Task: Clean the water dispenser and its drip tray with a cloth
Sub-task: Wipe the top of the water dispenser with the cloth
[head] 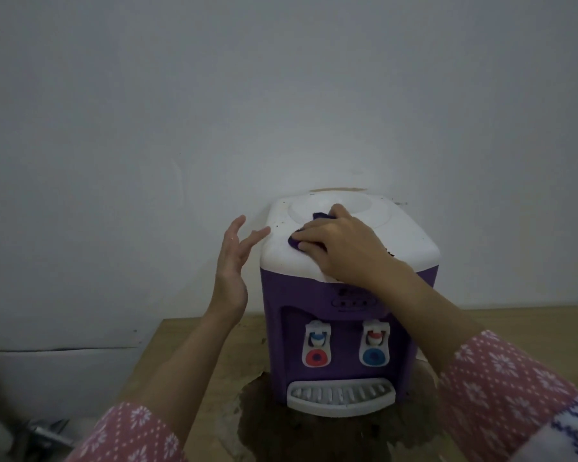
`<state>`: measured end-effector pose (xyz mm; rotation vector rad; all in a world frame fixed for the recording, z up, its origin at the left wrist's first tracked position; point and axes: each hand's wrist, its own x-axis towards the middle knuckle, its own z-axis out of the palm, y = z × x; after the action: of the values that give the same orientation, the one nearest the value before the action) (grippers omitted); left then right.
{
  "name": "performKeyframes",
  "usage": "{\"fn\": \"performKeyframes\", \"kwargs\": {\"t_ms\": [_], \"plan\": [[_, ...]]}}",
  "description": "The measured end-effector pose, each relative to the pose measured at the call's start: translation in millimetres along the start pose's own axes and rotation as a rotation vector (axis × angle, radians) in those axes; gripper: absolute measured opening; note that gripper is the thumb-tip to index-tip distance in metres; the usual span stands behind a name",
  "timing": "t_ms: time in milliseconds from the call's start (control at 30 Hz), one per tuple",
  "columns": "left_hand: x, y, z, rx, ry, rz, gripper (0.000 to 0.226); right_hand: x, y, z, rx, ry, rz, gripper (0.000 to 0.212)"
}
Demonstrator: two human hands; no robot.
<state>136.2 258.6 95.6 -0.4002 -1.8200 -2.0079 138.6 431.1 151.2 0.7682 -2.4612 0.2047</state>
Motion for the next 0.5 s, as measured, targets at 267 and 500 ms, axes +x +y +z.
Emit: {"fn": "performKeyframes", "kwargs": {"t_ms": [267, 500], "plan": [[-9, 7, 18, 0.155, -0.045, 0.189, 0.050, -31, -14, 20, -0.368, 0.243, -0.239, 0.030], [-9, 8, 21, 0.180, -0.135, 0.128, 0.046, -75, 19, 35, -0.086, 0.578, -0.127, 0.018]]}}
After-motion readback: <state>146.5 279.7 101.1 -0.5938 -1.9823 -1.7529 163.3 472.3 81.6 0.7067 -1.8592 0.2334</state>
